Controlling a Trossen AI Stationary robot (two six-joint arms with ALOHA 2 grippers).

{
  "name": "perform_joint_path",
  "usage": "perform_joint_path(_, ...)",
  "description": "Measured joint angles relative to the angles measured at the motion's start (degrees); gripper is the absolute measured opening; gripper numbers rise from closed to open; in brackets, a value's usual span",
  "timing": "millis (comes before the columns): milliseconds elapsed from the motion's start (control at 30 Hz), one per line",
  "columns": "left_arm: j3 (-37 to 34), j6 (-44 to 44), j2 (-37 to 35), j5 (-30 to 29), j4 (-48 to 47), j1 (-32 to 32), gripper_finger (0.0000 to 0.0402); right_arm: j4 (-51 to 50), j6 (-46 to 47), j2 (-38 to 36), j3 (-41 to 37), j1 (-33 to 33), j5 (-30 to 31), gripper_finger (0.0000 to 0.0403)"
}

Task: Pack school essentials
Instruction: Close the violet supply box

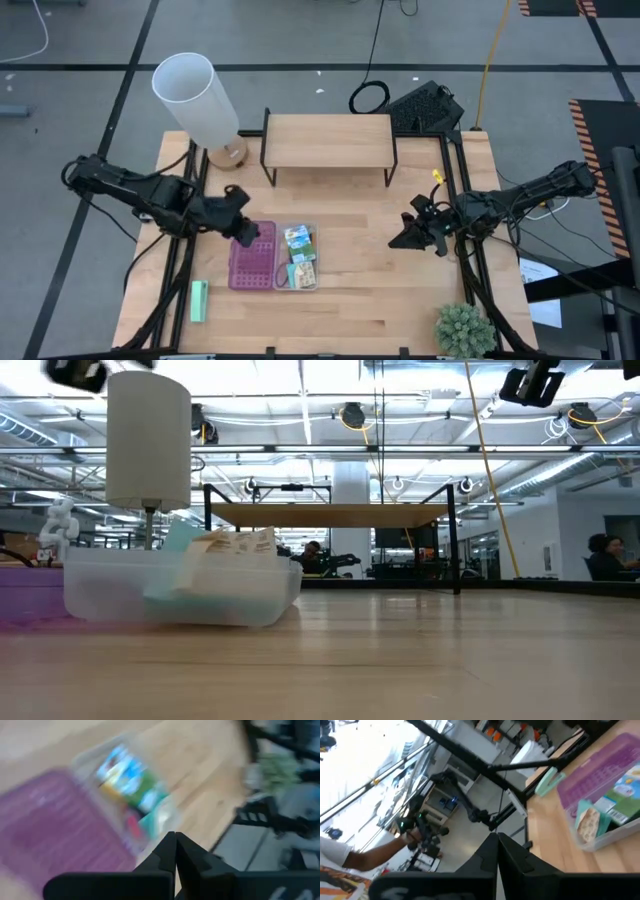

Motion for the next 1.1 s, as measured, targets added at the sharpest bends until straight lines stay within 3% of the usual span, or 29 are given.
perform_joint_path(267, -2.83, -17.29, 1.48, -0.56, -10.34, -2.97, 0.0009, -0.02, 2.25, 0.04, 0.00, -0.46, 9.89, 0.0000)
perform_joint_path(433, -7.62, -25.98, 1.31, -0.10, -10.03, -3.55, 0.0028, -0.02, 5.97, 0.04, 0.00, -0.45, 12.87, 0.0000)
perform_joint_path(600, -12.87, -26.03, 1.36, 4.57, -6.06, -2.80, 0.0064, -0.03, 9.07, 0.04, 0.00, -0.40, 13.72, 0.0000)
perform_joint_path(800, -16.22, -25.61, 1.36, 4.35, -6.69, -1.37, 0.0133, -0.27, 9.07, 0.07, 0.00, -0.15, 17.74, 0.0000)
perform_joint_path(967, -18.18, -25.54, 1.36, 7.07, -6.38, -0.02, 0.0202, -2.49, 6.00, 0.07, 0.00, -1.23, 17.57, 0.0000)
perform_joint_path(1100, -18.49, -25.59, 1.36, 7.68, -6.74, 1.11, 0.0234, -2.61, 2.80, 0.07, 0.01, -2.11, 16.42, 0.0000)
